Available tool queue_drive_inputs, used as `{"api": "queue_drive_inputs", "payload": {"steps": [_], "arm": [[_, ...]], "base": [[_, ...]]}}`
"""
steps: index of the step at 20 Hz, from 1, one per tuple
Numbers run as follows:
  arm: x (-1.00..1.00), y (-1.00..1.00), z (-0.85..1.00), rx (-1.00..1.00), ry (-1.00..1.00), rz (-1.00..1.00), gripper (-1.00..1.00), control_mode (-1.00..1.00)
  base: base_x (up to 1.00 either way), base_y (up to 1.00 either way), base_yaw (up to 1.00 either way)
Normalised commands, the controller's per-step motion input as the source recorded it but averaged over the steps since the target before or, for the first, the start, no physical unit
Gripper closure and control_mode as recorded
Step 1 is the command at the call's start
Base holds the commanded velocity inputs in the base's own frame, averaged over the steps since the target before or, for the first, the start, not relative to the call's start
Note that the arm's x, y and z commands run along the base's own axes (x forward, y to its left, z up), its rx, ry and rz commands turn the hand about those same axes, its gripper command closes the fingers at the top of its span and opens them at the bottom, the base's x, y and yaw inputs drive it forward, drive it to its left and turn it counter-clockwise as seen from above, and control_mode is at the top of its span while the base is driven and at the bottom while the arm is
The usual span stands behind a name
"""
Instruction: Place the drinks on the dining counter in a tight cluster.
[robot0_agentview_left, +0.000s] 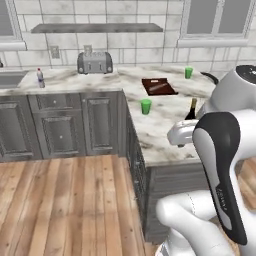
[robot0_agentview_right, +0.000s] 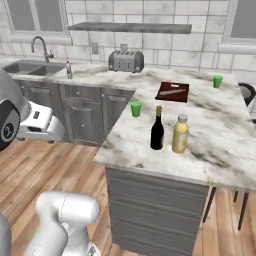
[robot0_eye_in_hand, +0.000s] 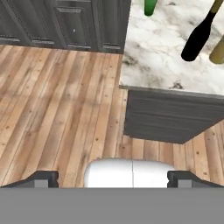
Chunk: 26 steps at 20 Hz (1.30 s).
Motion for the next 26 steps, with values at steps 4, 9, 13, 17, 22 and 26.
{"api": "queue_drive_inputs", "payload": {"steps": [4,9,13,17,22,26], "arm": [[0.00,0.00,0.00,0.00,0.00,0.00,-1.00,1.00],[0.00,0.00,0.00,0.00,0.00,0.00,-1.00,1.00],[0.00,0.00,0.00,0.00,0.00,0.00,-1.00,1.00],[0.00,0.00,0.00,0.00,0.00,0.00,-1.00,1.00],[0.00,0.00,0.00,0.00,0.00,0.00,-1.00,1.00],[0.00,0.00,0.00,0.00,0.00,0.00,-1.00,1.00]], "base": [[0.29,1.00,-0.29],[0.71,1.00,-0.26],[0.92,1.00,-0.22],[0.99,1.00,-0.18],[1.00,1.00,-0.18],[1.00,0.84,-0.09]]}}
